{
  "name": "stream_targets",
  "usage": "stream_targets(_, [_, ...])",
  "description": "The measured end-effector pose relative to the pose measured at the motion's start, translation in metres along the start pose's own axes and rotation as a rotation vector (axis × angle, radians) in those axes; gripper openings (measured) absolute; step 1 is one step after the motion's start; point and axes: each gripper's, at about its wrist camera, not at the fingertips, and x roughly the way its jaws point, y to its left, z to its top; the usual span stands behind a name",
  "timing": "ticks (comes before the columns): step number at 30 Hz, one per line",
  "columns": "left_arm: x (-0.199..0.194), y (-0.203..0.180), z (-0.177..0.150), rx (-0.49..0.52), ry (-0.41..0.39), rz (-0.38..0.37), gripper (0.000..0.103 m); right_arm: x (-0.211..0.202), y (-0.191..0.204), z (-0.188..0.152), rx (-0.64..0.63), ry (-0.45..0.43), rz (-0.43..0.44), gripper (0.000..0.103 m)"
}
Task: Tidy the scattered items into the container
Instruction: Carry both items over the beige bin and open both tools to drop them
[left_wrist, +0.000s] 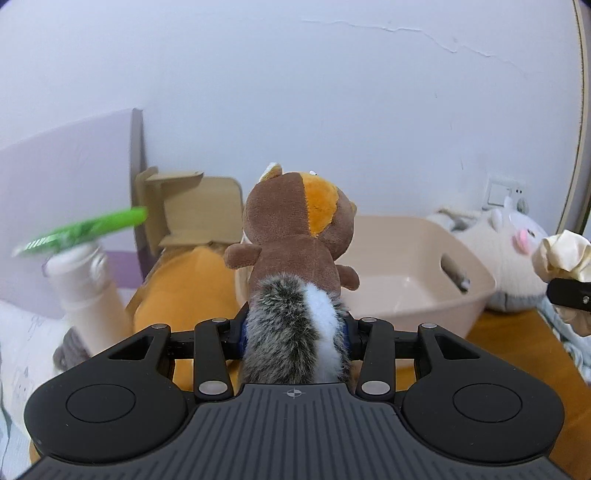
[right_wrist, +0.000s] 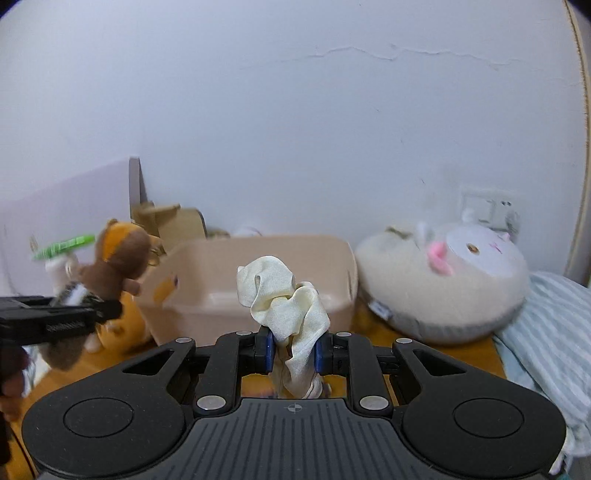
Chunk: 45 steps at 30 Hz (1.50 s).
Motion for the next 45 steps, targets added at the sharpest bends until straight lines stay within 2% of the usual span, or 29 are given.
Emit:
stream_targets(5, [0.033, -0.016, 0.029, 0.045, 0.024, 0.0, 0.043, 0.036, 0.001, 0.029, -0.018, 0.008, 0.008, 0.018])
stream_targets(11, [0.082, -0.027, 0.043, 0.079, 0.11, 0.014, 0.043, 0.099, -0.01, 0.051, 0.009, 0.106, 0.012, 0.018])
stream_targets(13, [0.098, -0.027, 0.041, 0.076, 0.158, 0.001, 0.043, 0.121, -0.013, 0.05, 0.028, 0.158, 0.022, 0.018])
stream_targets(16, [0.12, -0.019, 0.037, 0.033, 0.25, -0.057, 0.043, 0.15, -0.013, 0.046, 0.026, 0.218, 0.012, 0.018])
stream_targets(18, [0.13, -0.019, 0.031, 0.036, 0.287, -0.059, 0.043, 0.166, -0.011, 0.043, 0.018, 0.249, -0.001, 0.018])
stream_targets(28, [0.15, -0.017, 0.016, 0.083, 0.352, -0.044, 0.045, 0.199, 0.003, 0.024, -0.038, 0.35, -0.024, 0.02])
stream_targets(29, [0.149, -0.017, 0.016, 0.081, 0.353, -0.043, 0.046, 0.201, 0.003, 0.023, -0.042, 0.356, -0.031, 0.025])
stream_targets(30, [0.147, -0.017, 0.016, 0.081, 0.345, -0.042, 0.046, 0.202, 0.003, 0.021, -0.042, 0.359, -0.036, 0.038])
stream_targets(31, [0.143, -0.017, 0.017, 0.089, 0.322, -0.035, 0.048, 0.201, 0.003, 0.019, -0.039, 0.355, -0.04, 0.041])
stream_targets(33, [0.134, -0.02, 0.018, 0.122, 0.273, -0.016, 0.058, 0.197, 0.004, 0.017, -0.037, 0.338, -0.037, 0.046])
stream_targets(34, [0.128, -0.021, 0.019, 0.13, 0.248, -0.005, 0.071, 0.194, 0.004, 0.017, -0.038, 0.332, -0.033, 0.046])
stream_targets(35, [0.121, -0.021, 0.02, 0.133, 0.219, 0.005, 0.079, 0.19, 0.004, 0.017, -0.035, 0.324, -0.031, 0.05])
stream_targets(36, [0.113, -0.022, 0.021, 0.137, 0.188, 0.013, 0.08, 0.185, 0.004, 0.018, -0.03, 0.312, -0.031, 0.06])
stream_targets(38, [0.098, -0.023, 0.023, 0.151, 0.141, 0.031, 0.082, 0.171, 0.003, 0.021, -0.019, 0.276, -0.032, 0.07])
stream_targets(41, [0.076, -0.022, 0.023, 0.153, 0.092, 0.033, 0.083, 0.147, 0.001, 0.024, -0.007, 0.226, -0.029, 0.075])
stream_targets(45, [0.046, -0.016, 0.021, 0.13, 0.072, 0.005, 0.084, 0.107, -0.002, 0.028, 0.004, 0.158, -0.018, 0.078])
